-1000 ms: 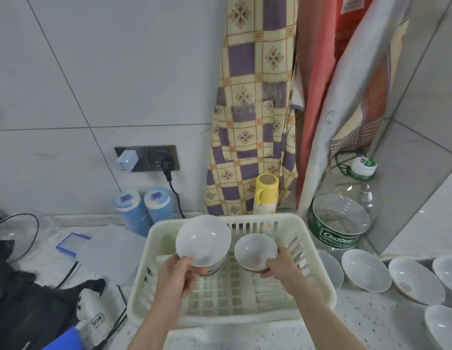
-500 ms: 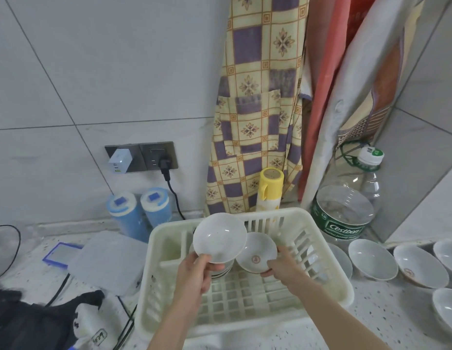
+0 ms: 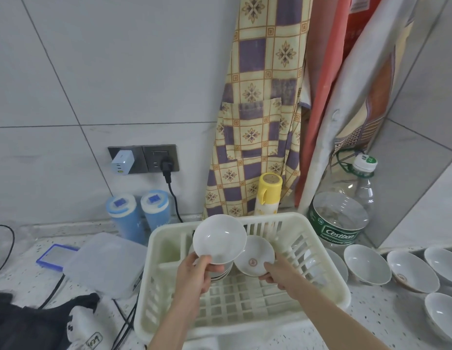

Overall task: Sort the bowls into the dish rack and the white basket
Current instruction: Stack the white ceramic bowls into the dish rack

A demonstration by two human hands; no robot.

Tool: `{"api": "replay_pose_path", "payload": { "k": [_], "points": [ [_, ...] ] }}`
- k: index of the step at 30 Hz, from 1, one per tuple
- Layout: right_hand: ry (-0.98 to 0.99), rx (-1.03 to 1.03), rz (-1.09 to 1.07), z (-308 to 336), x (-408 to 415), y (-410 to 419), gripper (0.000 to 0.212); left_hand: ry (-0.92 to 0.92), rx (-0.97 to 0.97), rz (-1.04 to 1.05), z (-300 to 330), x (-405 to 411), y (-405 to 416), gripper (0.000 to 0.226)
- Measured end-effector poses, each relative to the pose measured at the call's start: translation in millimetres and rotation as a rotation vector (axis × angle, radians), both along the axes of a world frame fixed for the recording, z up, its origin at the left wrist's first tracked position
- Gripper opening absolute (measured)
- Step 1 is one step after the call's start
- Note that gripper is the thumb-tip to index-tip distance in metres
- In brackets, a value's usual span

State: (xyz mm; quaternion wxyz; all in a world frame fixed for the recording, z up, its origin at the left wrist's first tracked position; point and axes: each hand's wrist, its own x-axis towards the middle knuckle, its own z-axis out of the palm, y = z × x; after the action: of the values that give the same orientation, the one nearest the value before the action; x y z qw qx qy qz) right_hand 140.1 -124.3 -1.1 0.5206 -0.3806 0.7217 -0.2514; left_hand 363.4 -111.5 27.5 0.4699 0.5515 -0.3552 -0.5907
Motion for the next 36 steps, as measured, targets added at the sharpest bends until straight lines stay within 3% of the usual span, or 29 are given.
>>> {"api": "replay_pose_path", "payload": {
  "k": [12,20,23,25,28,32,36],
  "points": [
    [0.155,-0.073,-0.02,-9,-10,-2,0.039,-0.02,0.011,0.027,-3,1,-1,0.02],
    [0.183,-0.055,-0.035,-15,-14,-3,0.028,-0.031,0.025,0.018,-4,2,0,0.02],
    [0.404,-0.081,-0.052,-9,-15,1,0.025,-0.052,0.03,-0.002,-4,1,-1,0.024],
    [0.51,-0.205,-0.092,1,-14,3,0.026,-0.059,0.034,-0.017,-2,-1,-2,0.025],
    [0.318,-0.418,-0.082,22,-6,5,0.021,-0.085,0.046,-0.051,1,-10,-2,0.023],
    [-0.041,-0.439,-0.072,37,-2,10,0.029,-0.106,0.056,-0.125,5,-26,-2,0.018],
    [-0.032,-0.43,-0.024,36,-10,13,0.016,-0.114,0.067,-0.194,4,-42,-3,0.02]
  ]
}}
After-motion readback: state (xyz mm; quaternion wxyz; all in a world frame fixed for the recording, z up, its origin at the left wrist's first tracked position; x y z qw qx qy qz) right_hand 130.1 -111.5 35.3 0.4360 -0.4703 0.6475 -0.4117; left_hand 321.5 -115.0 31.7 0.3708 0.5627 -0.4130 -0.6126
